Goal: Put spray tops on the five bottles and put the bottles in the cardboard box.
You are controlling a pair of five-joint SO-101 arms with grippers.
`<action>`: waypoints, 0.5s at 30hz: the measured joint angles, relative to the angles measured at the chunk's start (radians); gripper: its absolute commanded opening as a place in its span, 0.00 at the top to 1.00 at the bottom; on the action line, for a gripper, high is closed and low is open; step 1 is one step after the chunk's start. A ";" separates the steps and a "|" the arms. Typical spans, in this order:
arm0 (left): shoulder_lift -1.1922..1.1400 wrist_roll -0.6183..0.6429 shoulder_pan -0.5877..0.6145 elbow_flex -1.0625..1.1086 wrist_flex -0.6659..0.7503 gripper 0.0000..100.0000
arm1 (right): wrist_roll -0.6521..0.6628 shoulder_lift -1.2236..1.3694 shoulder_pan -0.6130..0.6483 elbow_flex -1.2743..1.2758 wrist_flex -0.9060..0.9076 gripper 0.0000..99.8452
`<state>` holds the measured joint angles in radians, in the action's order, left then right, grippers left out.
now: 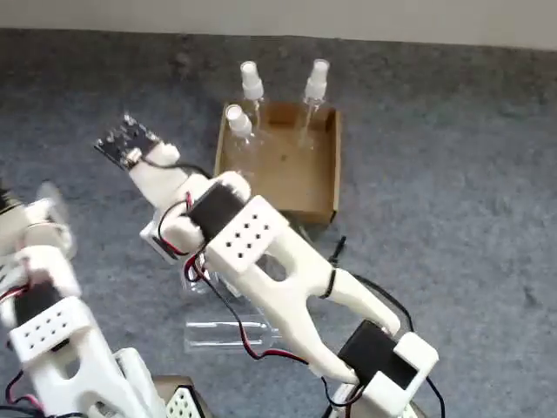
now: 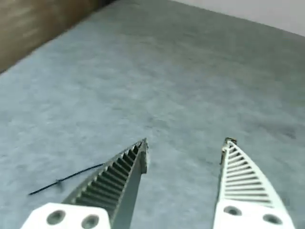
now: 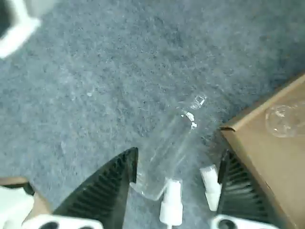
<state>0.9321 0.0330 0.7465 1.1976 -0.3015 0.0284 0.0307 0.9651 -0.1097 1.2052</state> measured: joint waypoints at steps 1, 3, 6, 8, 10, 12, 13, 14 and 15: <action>0.000 0.000 0.035 0.000 0.011 0.80 | -0.020 0.000 0.002 0.058 -0.054 0.77; 0.000 -0.017 0.091 0.000 0.032 0.80 | -0.057 0.000 0.002 0.164 -0.152 0.77; 0.000 -0.051 0.146 0.000 0.049 0.80 | -0.094 0.000 0.002 0.272 -0.250 0.77; 0.000 -0.074 0.160 0.000 0.049 0.80 | -0.120 0.000 0.002 0.315 -0.316 0.73; 0.000 -0.094 0.161 0.000 0.049 0.80 | -0.147 0.000 0.002 0.345 -0.367 0.67; 0.000 -0.101 0.163 0.000 0.049 0.80 | -0.173 0.000 0.002 0.374 -0.393 0.64; 0.000 -0.103 0.163 0.000 0.049 0.80 | -0.180 0.000 0.002 0.384 -0.399 0.64; 0.000 -0.103 0.163 0.000 0.049 0.80 | -0.180 0.000 0.002 0.388 -0.404 0.64; 0.000 -0.103 0.163 0.000 0.049 0.80 | -0.183 0.000 0.000 0.390 -0.407 0.64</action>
<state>0.9321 -0.0698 0.9091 1.1976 -0.2524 -0.1542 0.0307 0.9651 0.2800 0.7986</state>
